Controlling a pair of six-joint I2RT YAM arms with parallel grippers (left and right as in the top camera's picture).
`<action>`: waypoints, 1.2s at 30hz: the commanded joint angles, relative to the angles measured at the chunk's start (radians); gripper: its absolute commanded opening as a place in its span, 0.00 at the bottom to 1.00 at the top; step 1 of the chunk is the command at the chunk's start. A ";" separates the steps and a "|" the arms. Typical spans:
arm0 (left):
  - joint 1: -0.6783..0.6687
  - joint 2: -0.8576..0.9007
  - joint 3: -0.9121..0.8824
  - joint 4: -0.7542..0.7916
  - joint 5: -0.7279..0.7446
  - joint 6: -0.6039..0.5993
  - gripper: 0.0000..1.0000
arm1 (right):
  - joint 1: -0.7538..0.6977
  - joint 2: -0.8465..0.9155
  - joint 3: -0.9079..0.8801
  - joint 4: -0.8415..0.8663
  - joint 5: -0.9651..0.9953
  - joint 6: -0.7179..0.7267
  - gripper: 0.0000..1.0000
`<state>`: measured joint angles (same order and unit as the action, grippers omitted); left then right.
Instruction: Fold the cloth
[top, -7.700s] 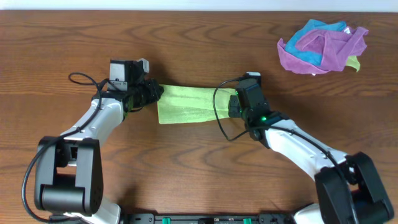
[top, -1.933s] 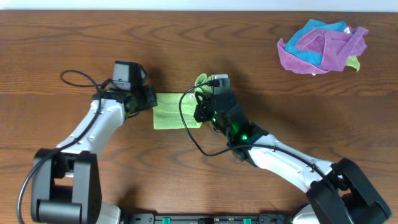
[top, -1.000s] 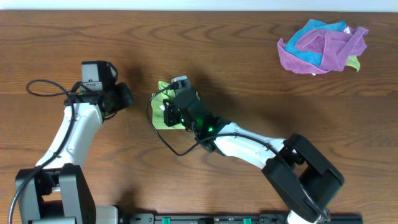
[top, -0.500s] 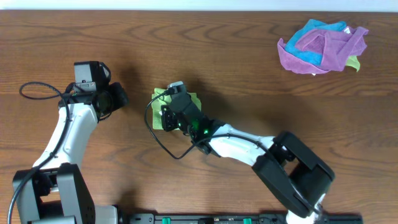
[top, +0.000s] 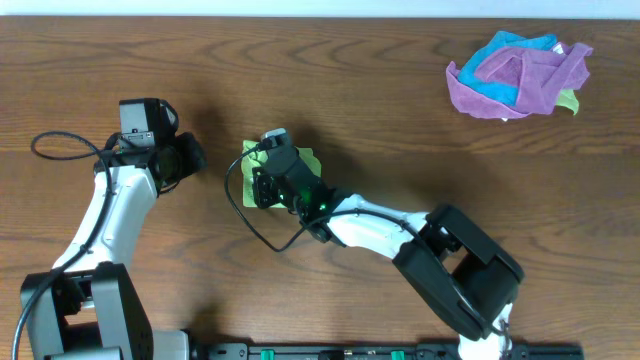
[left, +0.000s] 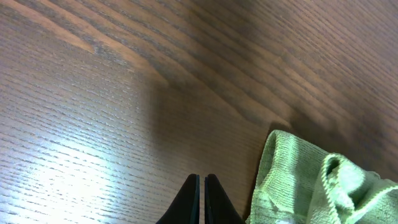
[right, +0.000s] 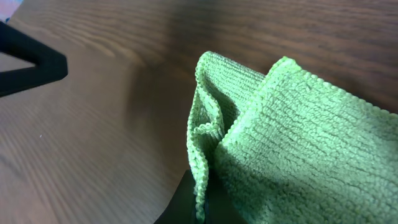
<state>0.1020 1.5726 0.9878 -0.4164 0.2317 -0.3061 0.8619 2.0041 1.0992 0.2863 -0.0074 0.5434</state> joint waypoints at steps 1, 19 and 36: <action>0.004 -0.014 -0.011 -0.006 -0.010 0.018 0.06 | 0.034 0.012 0.019 -0.006 -0.043 -0.024 0.02; 0.016 -0.057 -0.011 -0.011 -0.015 0.019 0.06 | 0.095 0.011 0.019 -0.002 -0.133 -0.045 0.59; 0.127 -0.164 -0.011 -0.111 0.112 0.018 0.75 | 0.045 -0.176 0.019 -0.120 -0.105 -0.108 0.99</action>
<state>0.2241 1.4231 0.9878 -0.5167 0.2966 -0.2874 0.9295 1.8946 1.0996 0.1905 -0.1555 0.4599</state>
